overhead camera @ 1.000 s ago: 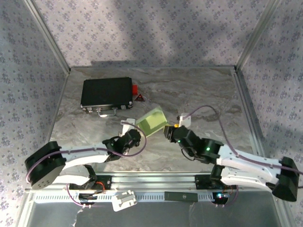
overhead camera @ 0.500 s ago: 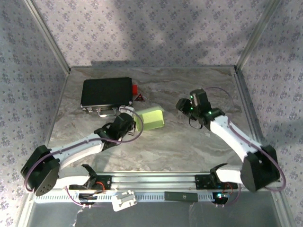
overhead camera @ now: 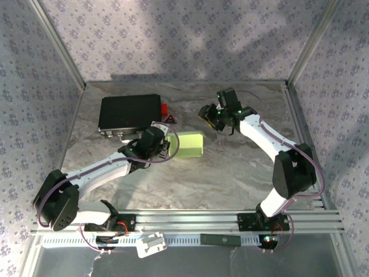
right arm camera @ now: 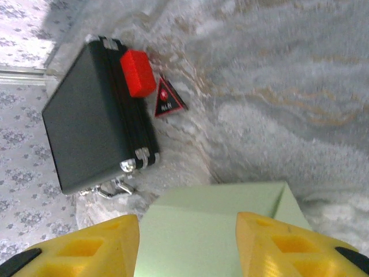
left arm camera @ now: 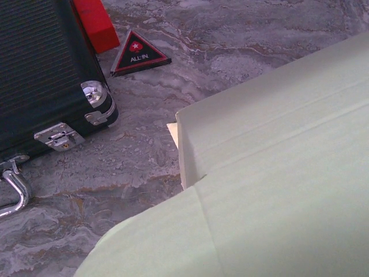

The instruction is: Fold the paper box

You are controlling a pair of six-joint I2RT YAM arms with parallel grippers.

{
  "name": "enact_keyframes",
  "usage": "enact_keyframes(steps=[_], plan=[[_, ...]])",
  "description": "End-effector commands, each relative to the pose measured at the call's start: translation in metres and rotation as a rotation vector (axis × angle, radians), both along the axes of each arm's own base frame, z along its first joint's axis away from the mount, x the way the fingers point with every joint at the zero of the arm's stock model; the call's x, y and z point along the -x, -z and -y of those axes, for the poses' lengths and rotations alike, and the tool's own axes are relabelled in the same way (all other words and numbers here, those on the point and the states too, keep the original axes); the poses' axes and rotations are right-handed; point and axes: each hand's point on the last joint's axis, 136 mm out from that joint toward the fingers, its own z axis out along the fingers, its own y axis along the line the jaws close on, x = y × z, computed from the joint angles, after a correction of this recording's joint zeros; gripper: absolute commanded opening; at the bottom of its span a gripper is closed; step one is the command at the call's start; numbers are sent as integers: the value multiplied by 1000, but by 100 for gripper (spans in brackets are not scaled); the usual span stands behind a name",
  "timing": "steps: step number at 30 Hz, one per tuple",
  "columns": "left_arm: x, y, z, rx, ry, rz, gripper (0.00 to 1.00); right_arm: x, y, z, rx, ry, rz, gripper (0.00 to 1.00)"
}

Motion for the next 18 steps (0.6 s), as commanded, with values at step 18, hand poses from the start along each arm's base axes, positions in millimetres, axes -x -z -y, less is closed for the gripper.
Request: enact_keyframes(steps=[18], plan=[[-15, -14, 10, 119, -131, -22, 3, 40, 36, -15, -54, 9, -134, 40]])
